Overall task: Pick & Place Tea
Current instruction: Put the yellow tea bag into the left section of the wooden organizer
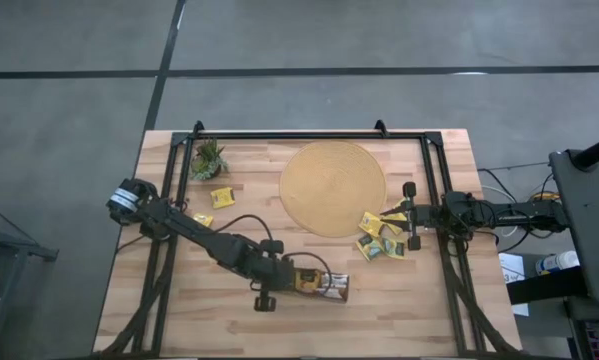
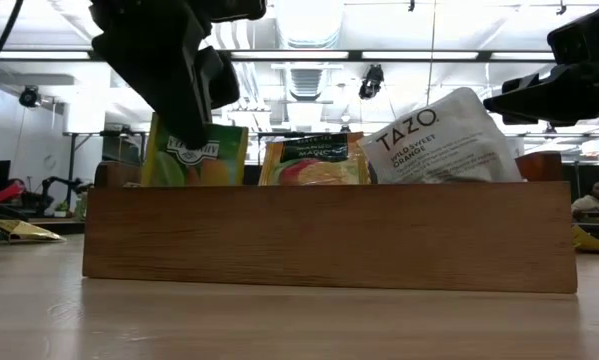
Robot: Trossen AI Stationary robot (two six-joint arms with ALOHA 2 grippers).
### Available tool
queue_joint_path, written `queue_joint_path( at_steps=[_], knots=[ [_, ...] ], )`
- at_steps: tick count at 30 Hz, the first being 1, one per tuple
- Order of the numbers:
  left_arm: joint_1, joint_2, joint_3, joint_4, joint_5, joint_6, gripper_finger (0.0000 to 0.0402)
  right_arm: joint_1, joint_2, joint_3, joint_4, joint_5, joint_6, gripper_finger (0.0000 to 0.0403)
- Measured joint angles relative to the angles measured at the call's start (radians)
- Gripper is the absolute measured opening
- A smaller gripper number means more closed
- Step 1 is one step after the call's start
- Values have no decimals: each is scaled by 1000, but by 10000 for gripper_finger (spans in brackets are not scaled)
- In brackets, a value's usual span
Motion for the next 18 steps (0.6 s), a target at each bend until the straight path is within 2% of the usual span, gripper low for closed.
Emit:
queue_joint_path(
  at_steps=[4, 10, 18],
  knots=[
    [0, 0, 0, 16, 28, -23, 0, 0, 0, 0, 0, 0, 0, 68],
    [3, 0, 0, 15, 27, 55, 0, 0, 0, 0, 0, 0, 0, 68],
    [65, 1, -2, 5, 8, 98, 0, 0, 0, 0, 0, 0, 0, 68]
  ],
)
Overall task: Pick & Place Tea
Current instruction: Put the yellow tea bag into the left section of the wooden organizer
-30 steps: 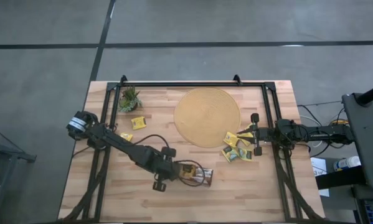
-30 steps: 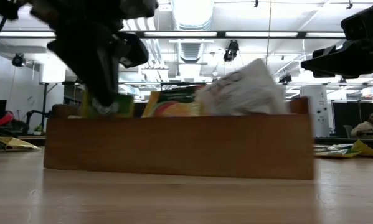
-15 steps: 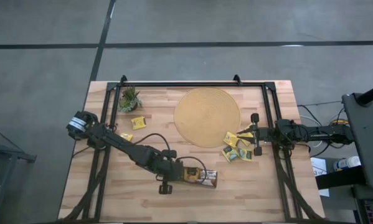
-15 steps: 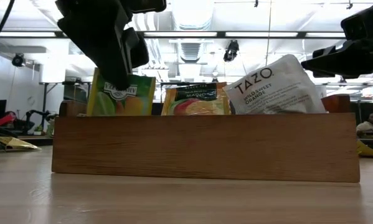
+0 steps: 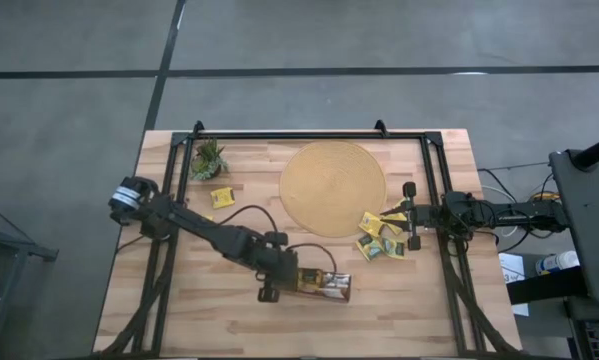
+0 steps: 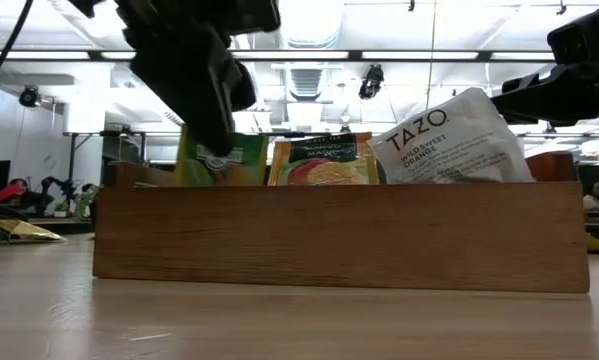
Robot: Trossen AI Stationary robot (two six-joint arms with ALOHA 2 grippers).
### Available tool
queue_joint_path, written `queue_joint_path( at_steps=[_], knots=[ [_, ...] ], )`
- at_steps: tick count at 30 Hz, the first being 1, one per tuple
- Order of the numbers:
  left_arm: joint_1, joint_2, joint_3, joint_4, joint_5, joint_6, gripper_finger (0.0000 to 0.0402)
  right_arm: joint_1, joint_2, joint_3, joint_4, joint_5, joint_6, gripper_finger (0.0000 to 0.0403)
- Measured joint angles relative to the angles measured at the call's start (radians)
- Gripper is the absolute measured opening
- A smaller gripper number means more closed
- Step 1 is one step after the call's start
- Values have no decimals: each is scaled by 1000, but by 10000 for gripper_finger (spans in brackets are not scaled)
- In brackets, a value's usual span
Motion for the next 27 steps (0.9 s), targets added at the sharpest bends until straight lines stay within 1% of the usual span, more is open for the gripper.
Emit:
queue_joint_path(
  at_steps=[2, 5, 9, 14, 19, 23, 27],
  knots=[
    [18, 0, -4, 1, 0, -16, 5, 0, 0, 0, 0, 0, 0, 68],
    [38, 0, -19, 2, -1, -18, 24, 0, 0, 0, 0, 0, 0, 68],
    [45, 1, -50, 10, -23, -15, 62, 0, 0, 0, 0, 0, 0, 68],
    [46, 1, -71, 7, -28, -3, 116, 0, 0, 0, 0, 0, 0, 68],
    [45, 1, -71, 6, -112, 1, 159, 0, 0, 0, 0, 0, 0, 68],
    [45, -1, -69, 2, -190, 10, 176, 0, 0, 0, 0, 0, 0, 68],
    [46, -1, -69, 1, -200, 33, 178, 0, 0, 0, 0, 0, 0, 68]
  ],
)
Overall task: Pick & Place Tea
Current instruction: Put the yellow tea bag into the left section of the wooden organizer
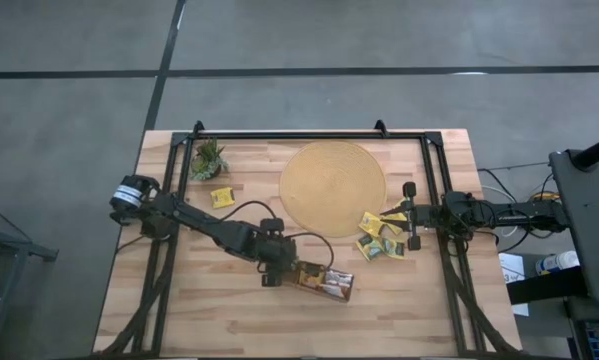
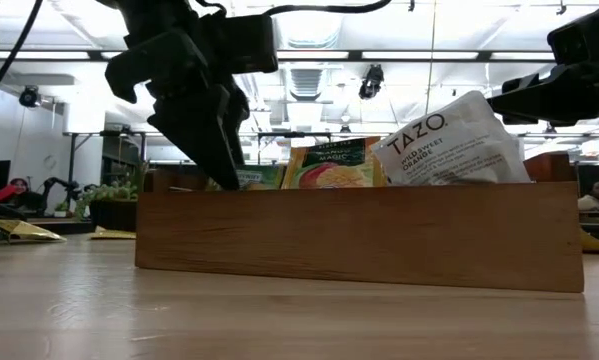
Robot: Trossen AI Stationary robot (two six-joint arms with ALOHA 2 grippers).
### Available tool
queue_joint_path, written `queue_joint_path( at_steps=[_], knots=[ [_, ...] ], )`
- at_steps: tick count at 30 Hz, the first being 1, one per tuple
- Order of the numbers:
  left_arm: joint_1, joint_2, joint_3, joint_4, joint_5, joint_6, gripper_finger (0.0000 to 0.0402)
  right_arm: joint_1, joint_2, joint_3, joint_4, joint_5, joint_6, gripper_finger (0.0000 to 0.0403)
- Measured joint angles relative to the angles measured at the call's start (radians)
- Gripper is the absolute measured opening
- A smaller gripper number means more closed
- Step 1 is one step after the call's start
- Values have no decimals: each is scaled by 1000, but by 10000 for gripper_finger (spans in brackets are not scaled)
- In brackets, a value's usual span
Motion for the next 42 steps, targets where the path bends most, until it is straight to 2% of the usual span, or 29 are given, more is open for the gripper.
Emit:
queue_joint_path(
  at_steps=[17, 25, 29, 38, 42],
  knots=[
    [0, -1, 33, -48, -8, 20, 179, 0, 0, 0, 0, 0, 0, 68],
    [0, -2, 117, -225, -154, -12, 179, 0, 0, 0, 0, 0, 0, 68],
    [-1, -2, 149, -331, -212, -119, 179, 0, 0, 0, 0, 0, 0, 68],
    [-59, -2, 143, -725, -218, -476, 179, 0, 0, 0, 0, 0, 0, 68],
    [-123, -4, 118, -775, -217, -543, 179, 0, 0, 0, 0, 0, 0, 68]
  ],
)
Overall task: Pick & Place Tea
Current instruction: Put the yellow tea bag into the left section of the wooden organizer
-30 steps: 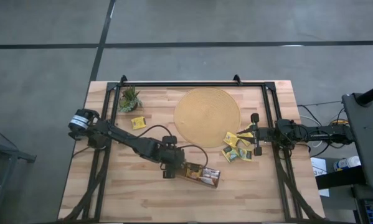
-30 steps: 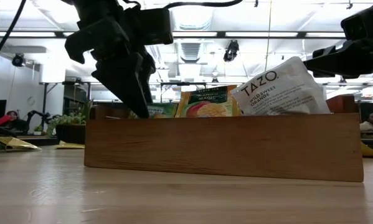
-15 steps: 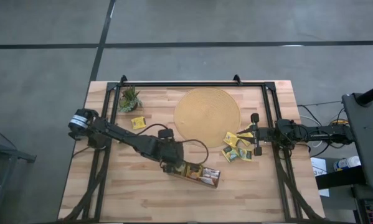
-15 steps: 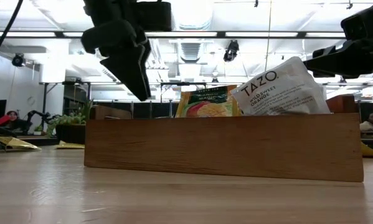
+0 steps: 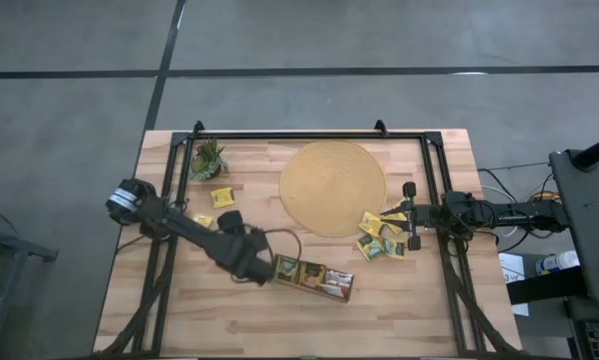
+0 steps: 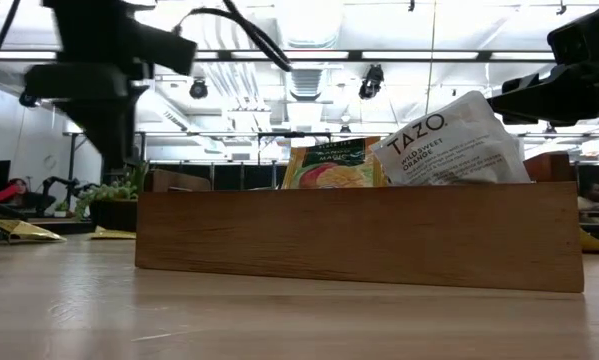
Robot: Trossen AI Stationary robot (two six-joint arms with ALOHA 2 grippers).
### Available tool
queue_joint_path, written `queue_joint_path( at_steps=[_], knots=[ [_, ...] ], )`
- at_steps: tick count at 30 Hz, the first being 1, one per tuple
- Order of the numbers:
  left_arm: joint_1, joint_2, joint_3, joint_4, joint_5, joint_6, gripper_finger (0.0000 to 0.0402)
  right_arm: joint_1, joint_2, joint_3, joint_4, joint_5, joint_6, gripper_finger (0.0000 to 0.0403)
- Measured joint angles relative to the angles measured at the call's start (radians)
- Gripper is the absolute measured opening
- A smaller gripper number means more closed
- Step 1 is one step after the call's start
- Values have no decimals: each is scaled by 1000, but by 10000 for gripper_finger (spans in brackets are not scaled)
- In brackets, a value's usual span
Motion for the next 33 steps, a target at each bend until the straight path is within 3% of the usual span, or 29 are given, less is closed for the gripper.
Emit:
queue_joint_path(
  at_steps=[10, 33],
  knots=[
    [-75, 0, -162, 79, 25, -159, 179, 0, 0, 0, 0, 0, 0, 68],
    [78, 0, -408, 150, 139, -252, 145, 0, 0, 0, 0, 0, 0, 68]
  ],
)
